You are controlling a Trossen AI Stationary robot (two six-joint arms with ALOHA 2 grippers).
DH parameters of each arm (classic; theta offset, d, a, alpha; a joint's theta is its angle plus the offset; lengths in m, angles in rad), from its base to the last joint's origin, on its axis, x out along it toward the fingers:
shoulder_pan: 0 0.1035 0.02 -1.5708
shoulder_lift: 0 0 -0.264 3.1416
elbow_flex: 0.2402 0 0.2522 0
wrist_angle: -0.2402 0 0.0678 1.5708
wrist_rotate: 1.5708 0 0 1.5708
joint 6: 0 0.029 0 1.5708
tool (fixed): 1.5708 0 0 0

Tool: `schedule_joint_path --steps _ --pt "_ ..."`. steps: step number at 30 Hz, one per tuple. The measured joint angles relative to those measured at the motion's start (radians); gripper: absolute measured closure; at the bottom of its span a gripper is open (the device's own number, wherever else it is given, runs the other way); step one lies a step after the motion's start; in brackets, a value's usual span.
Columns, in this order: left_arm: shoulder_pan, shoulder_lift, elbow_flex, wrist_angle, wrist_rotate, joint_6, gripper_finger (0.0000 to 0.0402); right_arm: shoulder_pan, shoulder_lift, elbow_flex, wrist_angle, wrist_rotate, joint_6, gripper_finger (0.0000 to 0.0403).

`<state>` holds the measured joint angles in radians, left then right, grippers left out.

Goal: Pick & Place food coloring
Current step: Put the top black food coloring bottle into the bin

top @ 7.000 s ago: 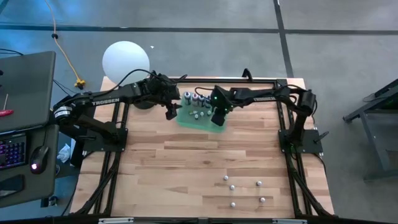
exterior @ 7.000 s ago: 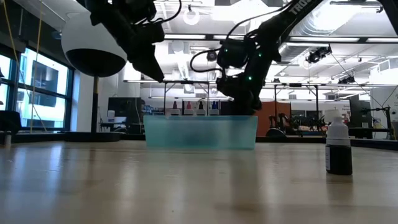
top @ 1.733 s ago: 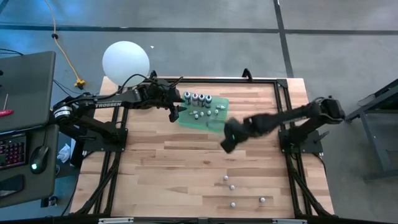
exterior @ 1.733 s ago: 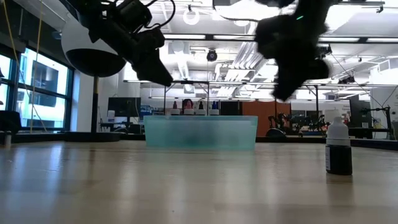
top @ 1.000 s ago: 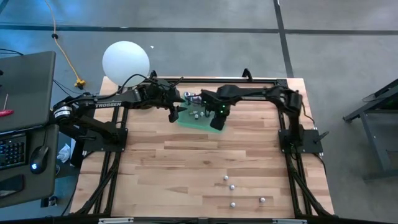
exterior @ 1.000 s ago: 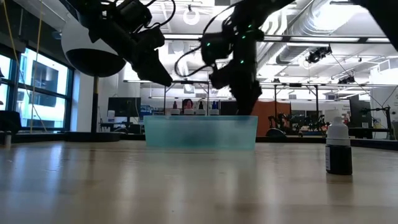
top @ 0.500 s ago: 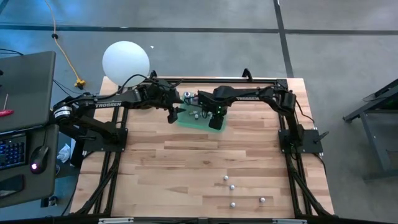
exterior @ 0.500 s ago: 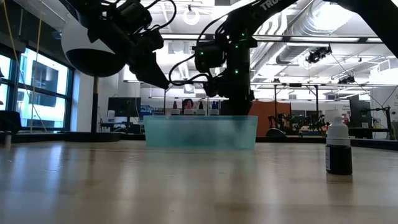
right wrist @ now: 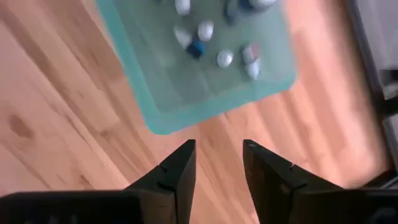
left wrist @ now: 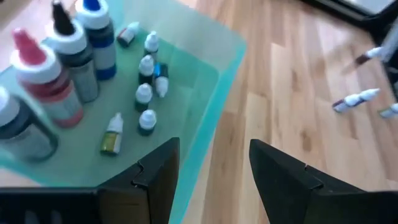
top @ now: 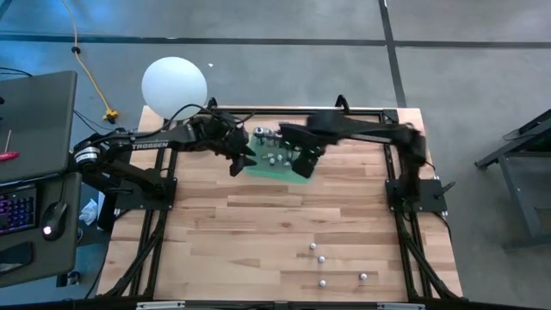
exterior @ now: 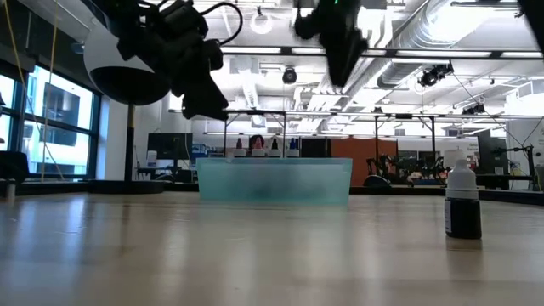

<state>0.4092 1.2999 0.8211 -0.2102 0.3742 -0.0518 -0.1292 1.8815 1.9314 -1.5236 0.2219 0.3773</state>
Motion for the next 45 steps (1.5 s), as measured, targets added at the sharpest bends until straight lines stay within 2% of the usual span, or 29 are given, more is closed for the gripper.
schedule_joint_path --steps 3,5,9,11,13,17,19,21,24,27,30,35,40,45 --pt "-0.019 0.000 0.000 -0.034 -0.036 -0.031 0.0209 0.096 -0.126 -0.090 -0.012 0.128 0.124 0.0291" --pt "-0.034 0.010 0.000 -0.046 0.000 0.006 0.0209 0.159 -0.213 -0.191 0.013 0.188 0.218 0.0296" --pt "-0.119 0.045 0.000 0.038 0.256 0.147 0.0209 0.278 -0.392 -0.450 0.174 0.190 0.435 0.0305" --pt "-0.205 0.076 0.000 0.135 0.316 0.208 0.0209 0.335 -0.466 -0.599 0.314 0.194 0.510 0.0309" --pt "-0.302 0.107 0.000 0.211 0.266 0.287 0.0209 0.385 -0.527 -0.748 0.480 0.195 0.556 0.0313" --pt "-0.491 0.190 0.000 0.347 0.028 0.444 0.0209 0.463 -0.610 -1.009 0.859 0.191 0.560 0.0319" --pt "-0.560 0.242 0.000 0.451 -0.075 0.436 0.0209 0.491 -0.627 -1.112 1.042 0.185 0.521 0.0321" --pt "-0.601 0.294 0.009 0.550 -0.109 0.366 0.0209 0.508 -0.638 -1.190 1.168 0.172 0.477 0.0324" --pt "-0.627 0.388 0.072 0.638 -0.085 0.201 0.0209 0.519 -0.650 -1.266 1.301 0.181 0.450 0.0325" --pt "-0.646 0.500 0.164 0.660 -0.058 0.108 0.0209 0.523 -0.650 -1.325 1.373 0.267 0.480 0.0325" --pt "-0.674 0.611 0.254 0.654 -0.046 0.104 0.0209 0.523 -0.651 -1.370 1.437 0.354 0.522 0.0325" --pt "-0.695 0.749 0.383 0.653 -0.078 0.095 0.0209 0.523 -0.652 -1.411 1.484 0.426 0.585 0.0325" --pt "-0.699 0.833 0.480 0.655 -0.100 0.070 0.0209 0.524 -0.652 -1.422 1.493 0.460 0.584 0.0325" --pt "-0.694 0.889 0.532 0.653 -0.185 0.070 0.0209 0.545 -0.652 -1.424 1.492 0.457 0.583 0.0325"
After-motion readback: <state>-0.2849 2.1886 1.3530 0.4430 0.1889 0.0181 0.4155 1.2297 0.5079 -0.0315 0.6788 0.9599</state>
